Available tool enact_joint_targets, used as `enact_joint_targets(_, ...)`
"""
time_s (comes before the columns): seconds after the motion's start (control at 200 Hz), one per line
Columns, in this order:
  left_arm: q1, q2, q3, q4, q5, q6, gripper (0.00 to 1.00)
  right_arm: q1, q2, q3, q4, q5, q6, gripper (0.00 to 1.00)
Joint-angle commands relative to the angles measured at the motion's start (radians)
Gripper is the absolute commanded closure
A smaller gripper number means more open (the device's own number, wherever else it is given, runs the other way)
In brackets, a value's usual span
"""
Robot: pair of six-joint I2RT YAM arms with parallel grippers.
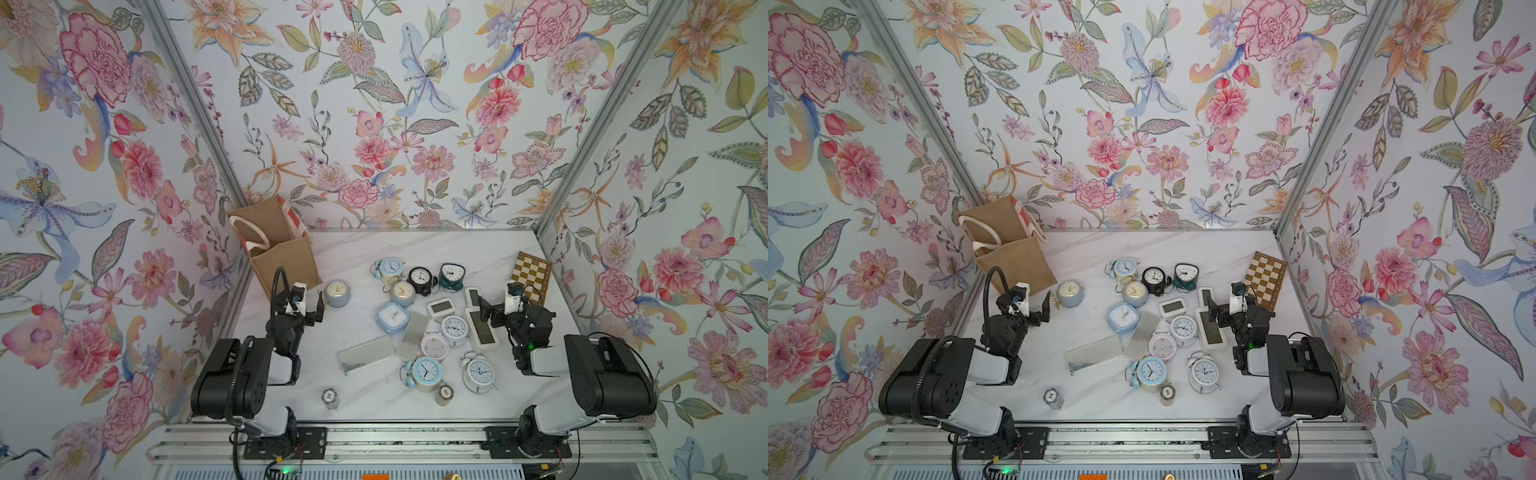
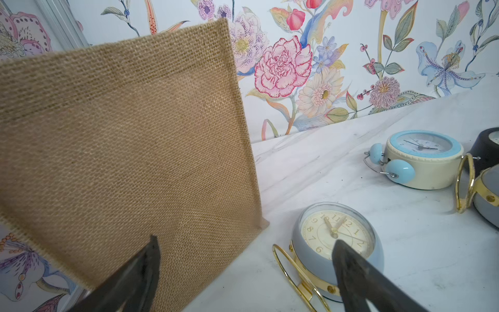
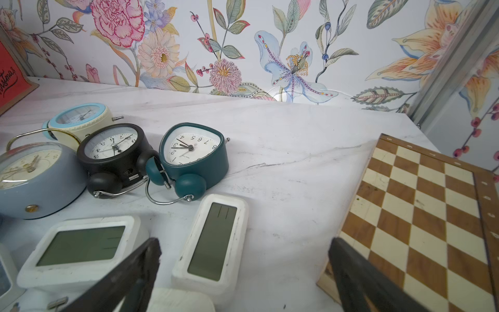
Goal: Put the alarm clock into the canvas bag
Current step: Pick up the alarm from the center of the board.
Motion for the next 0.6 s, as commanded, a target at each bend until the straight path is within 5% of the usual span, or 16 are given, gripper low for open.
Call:
enact_joint_targets(0.0,0.006,0.004,-0.012,0.06,0.012,0.009,0.01,-0.006,0.0,-0.012,0.028,-0.008,-0.007,0.01)
enact_joint_targets(0.59,0.007,0.004,-0.002,0.034,-0.083,-0.021,0.01,-0.007,0.003,-0.004,0.015,0.065,0.022,0.01)
